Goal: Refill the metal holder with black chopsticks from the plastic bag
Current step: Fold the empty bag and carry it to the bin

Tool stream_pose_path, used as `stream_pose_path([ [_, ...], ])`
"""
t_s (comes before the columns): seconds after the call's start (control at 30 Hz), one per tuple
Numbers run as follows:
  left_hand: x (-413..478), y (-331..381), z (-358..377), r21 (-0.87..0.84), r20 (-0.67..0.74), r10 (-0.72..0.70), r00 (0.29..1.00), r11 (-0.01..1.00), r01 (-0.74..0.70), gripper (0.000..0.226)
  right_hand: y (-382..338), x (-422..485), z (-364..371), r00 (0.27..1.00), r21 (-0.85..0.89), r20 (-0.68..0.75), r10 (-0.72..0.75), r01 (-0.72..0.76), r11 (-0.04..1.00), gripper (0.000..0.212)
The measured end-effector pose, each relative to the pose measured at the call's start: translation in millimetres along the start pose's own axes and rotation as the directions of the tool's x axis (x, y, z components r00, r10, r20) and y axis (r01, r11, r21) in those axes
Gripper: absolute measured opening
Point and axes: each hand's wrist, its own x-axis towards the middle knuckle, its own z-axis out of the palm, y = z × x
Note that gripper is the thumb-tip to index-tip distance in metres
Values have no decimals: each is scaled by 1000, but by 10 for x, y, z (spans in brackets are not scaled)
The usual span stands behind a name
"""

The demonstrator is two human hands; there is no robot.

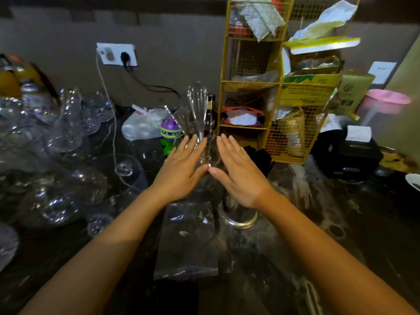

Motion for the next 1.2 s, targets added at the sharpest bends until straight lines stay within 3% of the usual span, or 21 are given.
stream_pose_path([
  [0.23, -653, -476, 220, 48, 164, -178, 970, 984, 173, 69, -30, -206, 592, 980, 38, 192, -57, 50, 998, 68],
  [0.33, -976, -664, 424, 2, 263, -250, 932, 966, 259, 72, 100, -358, 861, 961, 38, 278, -15, 4, 999, 68],
  [0.47, -1290, -873, 679, 61, 351, -309, 884, 949, 308, 78, 320, -585, 1162, 932, -66, 363, 28, -4, 998, 67],
  [0.63, -1399, -974, 910, 69, 424, -386, 819, 916, 395, 76, 500, -778, 1366, 854, -82, 499, 149, -125, 989, 68],
  [0.8, -1394, -1047, 1027, 103, 478, -340, 810, 937, 332, 70, 564, -853, 1448, 806, -102, 565, 177, -145, 984, 66],
  [0.93, -1386, -1028, 1047, 18, 474, -244, 846, 963, 268, 56, 575, -890, 1464, 811, -69, 566, 146, -130, 989, 62],
  [1.07, -1366, -976, 1024, -129, 408, -184, 894, 958, 257, 36, 517, -910, 1446, 851, 83, 509, 126, -194, 977, 48],
  [1.2, -1398, -890, 924, -355, 383, -193, 903, 872, 337, 24, 455, -885, 1376, 886, 311, 439, 151, -308, 899, 32],
])
